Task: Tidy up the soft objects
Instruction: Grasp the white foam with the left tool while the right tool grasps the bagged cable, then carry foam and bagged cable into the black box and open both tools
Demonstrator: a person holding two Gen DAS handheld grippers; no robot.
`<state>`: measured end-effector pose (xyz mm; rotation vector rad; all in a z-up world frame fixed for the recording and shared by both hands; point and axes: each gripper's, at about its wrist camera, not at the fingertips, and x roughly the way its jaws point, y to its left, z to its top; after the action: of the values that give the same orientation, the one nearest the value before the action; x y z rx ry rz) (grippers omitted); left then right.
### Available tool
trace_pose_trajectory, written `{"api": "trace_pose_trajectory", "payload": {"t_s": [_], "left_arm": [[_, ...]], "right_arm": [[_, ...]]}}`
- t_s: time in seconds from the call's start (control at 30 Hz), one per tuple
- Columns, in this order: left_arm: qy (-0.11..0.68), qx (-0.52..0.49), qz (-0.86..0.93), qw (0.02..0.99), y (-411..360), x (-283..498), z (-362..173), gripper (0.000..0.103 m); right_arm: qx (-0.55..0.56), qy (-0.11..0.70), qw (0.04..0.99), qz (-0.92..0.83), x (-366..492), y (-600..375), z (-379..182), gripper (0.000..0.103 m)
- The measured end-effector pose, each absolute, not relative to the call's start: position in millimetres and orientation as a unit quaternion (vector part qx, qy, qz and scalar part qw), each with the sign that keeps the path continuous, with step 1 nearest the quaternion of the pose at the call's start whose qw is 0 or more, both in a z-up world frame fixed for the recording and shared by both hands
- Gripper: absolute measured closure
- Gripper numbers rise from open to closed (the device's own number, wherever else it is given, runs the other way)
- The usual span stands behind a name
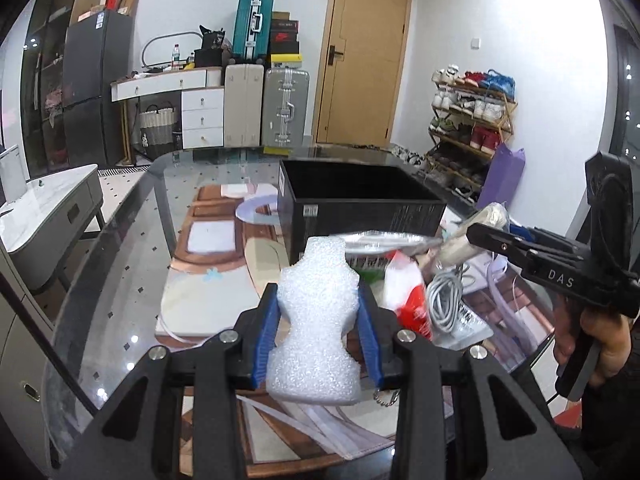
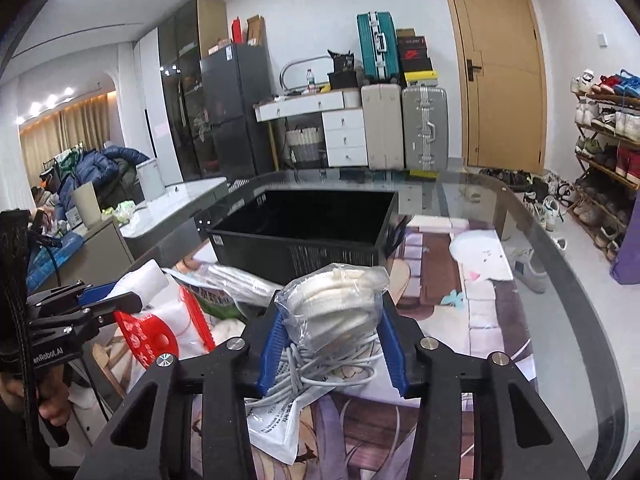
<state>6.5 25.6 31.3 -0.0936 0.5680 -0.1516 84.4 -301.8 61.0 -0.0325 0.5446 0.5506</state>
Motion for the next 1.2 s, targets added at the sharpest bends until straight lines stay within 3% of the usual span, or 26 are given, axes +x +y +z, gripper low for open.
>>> {"api": "trace_pose_trajectory", "payload": {"t_s": [0.6,1.2], "left_arm": [[0.249,-0.061,-0.080,0.963,29,9,57,0.067],[0.238,-0.058,-0.091,0.965,20,64,82,0.067]], "right_arm": [[-0.011,0.219,0.934,0.282,65,-307,98,0.061],[0.002,0.197,0.934,0.297,94,-301,127,0.063]]}}
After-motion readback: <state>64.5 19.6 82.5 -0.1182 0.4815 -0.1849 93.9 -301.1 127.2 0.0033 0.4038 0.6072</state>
